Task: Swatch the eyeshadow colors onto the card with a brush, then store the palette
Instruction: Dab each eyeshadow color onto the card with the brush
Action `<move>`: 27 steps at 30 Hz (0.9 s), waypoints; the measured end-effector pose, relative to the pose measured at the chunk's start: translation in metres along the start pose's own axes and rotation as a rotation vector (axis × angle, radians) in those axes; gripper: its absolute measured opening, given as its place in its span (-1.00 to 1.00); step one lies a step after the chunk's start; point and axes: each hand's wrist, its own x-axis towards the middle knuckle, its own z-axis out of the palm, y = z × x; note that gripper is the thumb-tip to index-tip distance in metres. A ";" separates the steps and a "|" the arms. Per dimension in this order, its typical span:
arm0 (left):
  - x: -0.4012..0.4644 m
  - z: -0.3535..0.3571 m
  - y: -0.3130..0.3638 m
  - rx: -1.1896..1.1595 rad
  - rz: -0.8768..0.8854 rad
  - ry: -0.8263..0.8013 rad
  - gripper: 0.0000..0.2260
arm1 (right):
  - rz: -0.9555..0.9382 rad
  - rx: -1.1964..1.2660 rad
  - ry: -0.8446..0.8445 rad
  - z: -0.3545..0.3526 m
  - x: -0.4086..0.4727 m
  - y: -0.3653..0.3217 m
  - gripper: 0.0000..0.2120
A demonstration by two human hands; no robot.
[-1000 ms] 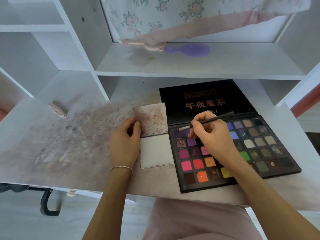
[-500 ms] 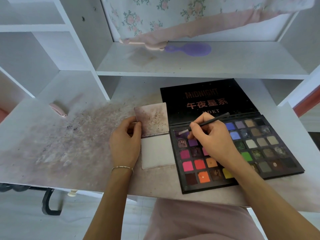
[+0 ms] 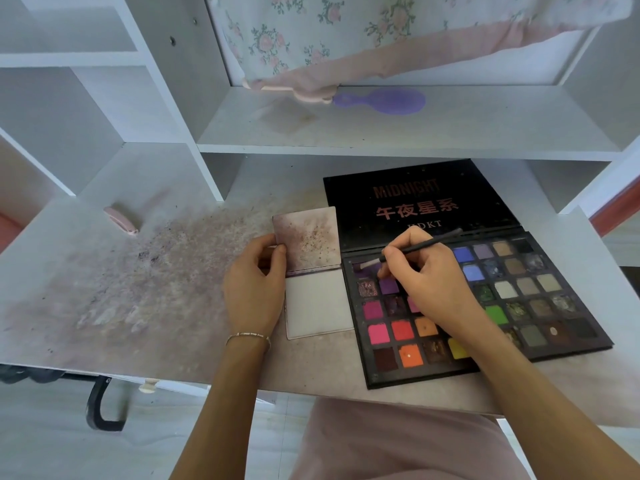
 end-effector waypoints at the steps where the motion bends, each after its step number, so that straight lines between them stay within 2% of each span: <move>1: 0.000 0.000 0.000 -0.001 -0.005 -0.002 -0.85 | 0.002 -0.004 -0.005 0.000 0.000 0.000 -0.85; 8: 0.002 -0.004 -0.001 -0.061 -0.052 -0.037 -0.85 | -0.007 -0.016 -0.021 -0.001 0.000 -0.002 -0.86; 16: 0.021 -0.020 -0.006 -0.085 0.047 -0.258 -0.88 | -0.024 0.191 0.020 0.002 0.005 -0.013 -0.85; 19: 0.024 -0.021 -0.008 -0.104 0.066 -0.242 -0.89 | -0.041 0.242 -0.054 0.017 0.007 -0.020 -0.84; 27: 0.025 -0.018 -0.014 -0.116 0.064 -0.217 -0.91 | -0.053 0.148 -0.216 0.052 0.012 -0.024 -0.92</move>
